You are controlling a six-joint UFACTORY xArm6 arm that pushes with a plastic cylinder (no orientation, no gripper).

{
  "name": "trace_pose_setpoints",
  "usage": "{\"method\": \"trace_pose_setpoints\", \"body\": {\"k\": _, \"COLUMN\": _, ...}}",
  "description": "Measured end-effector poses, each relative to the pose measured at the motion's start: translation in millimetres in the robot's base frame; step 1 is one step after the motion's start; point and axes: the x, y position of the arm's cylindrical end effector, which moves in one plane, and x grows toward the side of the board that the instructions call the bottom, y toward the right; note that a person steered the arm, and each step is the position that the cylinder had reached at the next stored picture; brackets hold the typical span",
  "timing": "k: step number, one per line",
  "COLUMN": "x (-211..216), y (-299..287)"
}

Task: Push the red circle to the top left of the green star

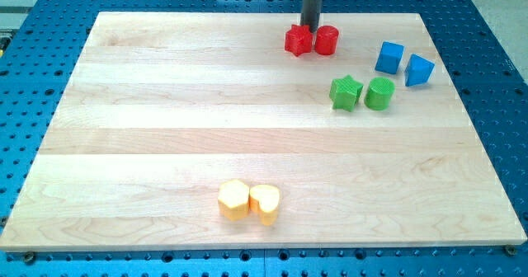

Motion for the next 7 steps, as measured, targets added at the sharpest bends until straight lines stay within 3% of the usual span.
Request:
{"method": "trace_pose_setpoints", "body": {"k": 2, "x": 7.3, "y": 9.4}}
{"method": "trace_pose_setpoints", "body": {"k": 4, "x": 11.1, "y": 57.5}}
{"method": "trace_pose_setpoints", "body": {"k": 7, "x": 39.9, "y": 1.1}}
